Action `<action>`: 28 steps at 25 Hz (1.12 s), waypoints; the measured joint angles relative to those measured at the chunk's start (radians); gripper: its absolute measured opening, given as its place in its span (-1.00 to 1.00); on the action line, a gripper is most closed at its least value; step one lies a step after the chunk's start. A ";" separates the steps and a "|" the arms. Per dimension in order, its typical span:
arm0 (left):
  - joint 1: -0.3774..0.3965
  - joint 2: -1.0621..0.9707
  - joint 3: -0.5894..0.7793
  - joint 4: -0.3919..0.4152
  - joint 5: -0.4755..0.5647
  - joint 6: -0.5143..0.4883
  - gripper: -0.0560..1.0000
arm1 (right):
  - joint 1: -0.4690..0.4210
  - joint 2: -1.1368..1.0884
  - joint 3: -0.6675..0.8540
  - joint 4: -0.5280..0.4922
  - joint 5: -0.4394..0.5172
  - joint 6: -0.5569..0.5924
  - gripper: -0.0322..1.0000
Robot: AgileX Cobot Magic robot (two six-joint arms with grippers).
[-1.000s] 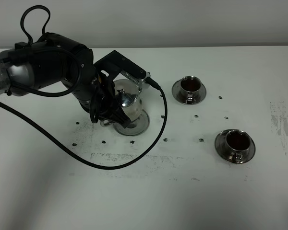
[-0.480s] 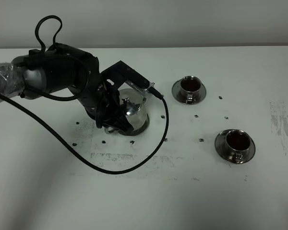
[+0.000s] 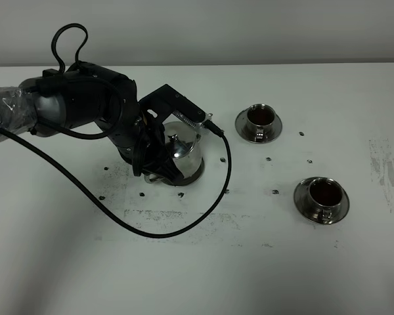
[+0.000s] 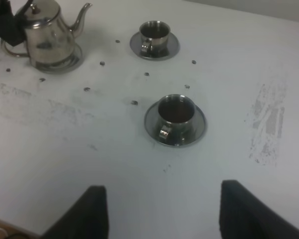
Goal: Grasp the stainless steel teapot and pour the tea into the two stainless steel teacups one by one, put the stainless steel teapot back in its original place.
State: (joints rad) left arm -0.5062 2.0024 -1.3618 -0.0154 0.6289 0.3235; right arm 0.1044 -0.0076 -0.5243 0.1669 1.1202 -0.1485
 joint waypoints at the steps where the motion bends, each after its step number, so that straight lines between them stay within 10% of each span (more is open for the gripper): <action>1: 0.000 0.001 0.000 0.000 -0.001 0.000 -0.56 | 0.000 0.000 0.000 0.000 0.000 0.000 -0.02; 19: 0.000 0.029 0.000 0.000 -0.018 0.000 -0.55 | 0.000 0.000 0.000 0.000 0.000 0.000 -0.02; 28: 0.000 -0.003 0.000 -0.002 -0.009 0.000 0.11 | 0.000 0.000 0.000 0.000 0.000 0.000 -0.02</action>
State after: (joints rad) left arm -0.5062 1.9997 -1.3618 -0.0171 0.6200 0.3239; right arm 0.1044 -0.0076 -0.5243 0.1669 1.1202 -0.1485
